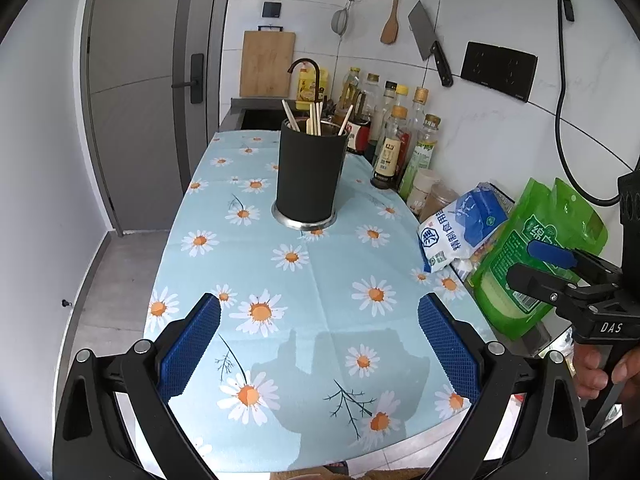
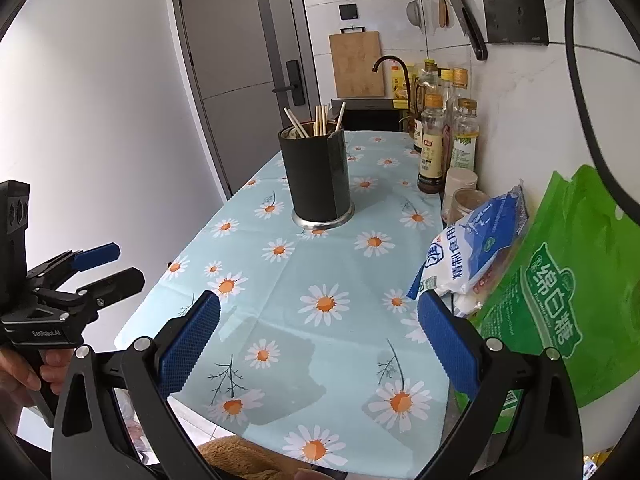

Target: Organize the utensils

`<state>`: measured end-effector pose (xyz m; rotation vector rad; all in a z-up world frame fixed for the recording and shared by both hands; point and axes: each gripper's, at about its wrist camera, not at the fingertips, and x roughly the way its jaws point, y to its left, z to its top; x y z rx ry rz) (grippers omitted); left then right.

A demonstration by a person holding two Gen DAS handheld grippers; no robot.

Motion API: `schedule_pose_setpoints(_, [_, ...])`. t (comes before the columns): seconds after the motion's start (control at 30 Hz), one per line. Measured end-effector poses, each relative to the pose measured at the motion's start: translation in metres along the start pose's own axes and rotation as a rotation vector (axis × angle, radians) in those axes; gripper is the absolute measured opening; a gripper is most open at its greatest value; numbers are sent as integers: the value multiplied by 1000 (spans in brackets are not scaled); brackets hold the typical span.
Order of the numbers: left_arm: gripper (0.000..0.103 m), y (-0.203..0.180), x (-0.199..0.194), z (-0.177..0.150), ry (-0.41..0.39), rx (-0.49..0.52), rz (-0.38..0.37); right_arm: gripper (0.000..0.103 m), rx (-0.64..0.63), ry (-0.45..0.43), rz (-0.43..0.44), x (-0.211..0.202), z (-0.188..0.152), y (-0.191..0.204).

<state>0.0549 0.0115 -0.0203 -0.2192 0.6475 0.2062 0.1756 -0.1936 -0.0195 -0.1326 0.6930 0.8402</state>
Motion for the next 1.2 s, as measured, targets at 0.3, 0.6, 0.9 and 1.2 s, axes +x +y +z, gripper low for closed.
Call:
schedule_pose_setpoints(0.3, [96, 5, -2, -5, -4, -29, 21, 98, -27, 5, 17, 2, -1, 5])
schedule_pose_setpoints(0.6, [96, 5, -1, -4, 0, -29, 16, 98, -19, 12, 21, 5, -2, 4])
schedule_pose_setpoints(0.9, [96, 0, 1, -3, 6, -20, 22, 98, -15, 16, 19, 5, -3, 2])
schedule_pose_setpoints(1.2, [96, -2, 3, -3, 22, -18, 8, 98, -12, 18, 16, 6, -3, 3])
